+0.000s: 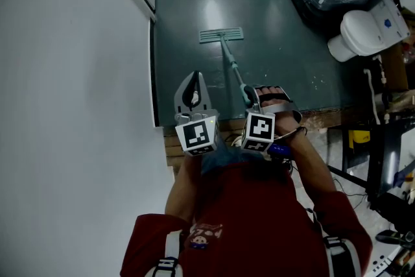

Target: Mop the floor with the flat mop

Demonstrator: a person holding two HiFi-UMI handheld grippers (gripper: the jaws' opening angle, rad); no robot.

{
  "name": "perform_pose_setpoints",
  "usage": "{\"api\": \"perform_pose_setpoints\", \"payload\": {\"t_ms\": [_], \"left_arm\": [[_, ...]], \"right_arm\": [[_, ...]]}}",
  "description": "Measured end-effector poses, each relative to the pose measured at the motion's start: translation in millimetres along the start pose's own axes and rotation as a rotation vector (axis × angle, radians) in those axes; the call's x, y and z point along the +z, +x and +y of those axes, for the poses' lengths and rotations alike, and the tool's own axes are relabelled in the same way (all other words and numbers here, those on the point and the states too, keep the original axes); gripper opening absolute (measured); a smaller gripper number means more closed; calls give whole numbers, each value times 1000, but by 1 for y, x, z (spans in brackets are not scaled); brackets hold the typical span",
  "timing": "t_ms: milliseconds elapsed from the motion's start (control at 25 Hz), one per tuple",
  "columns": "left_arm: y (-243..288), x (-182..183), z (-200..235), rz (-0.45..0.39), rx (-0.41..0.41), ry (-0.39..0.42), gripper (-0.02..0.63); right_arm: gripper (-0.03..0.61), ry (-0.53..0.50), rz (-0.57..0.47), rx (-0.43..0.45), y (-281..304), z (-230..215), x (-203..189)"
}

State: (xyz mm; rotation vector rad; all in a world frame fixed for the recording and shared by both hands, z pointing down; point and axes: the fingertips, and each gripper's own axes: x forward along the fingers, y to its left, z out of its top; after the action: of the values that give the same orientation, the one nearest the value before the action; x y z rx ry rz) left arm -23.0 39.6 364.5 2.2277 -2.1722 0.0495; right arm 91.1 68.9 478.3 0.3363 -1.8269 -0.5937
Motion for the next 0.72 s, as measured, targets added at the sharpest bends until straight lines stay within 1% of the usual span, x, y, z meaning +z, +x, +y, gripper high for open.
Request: {"api": "perform_pose_setpoints", "payload": {"t_ms": [440,600,720], "left_arm": [[24,1,10,4,-7,10,15],[31,1,14,6,-13,19,15],[37,0,18,16,-16,7,15]], "right_arm": [[117,3,27,-9,18,-17,-3],[116,6,19,-7,23,-24,2],[117,8,15,-9,28,-30,6]]}}
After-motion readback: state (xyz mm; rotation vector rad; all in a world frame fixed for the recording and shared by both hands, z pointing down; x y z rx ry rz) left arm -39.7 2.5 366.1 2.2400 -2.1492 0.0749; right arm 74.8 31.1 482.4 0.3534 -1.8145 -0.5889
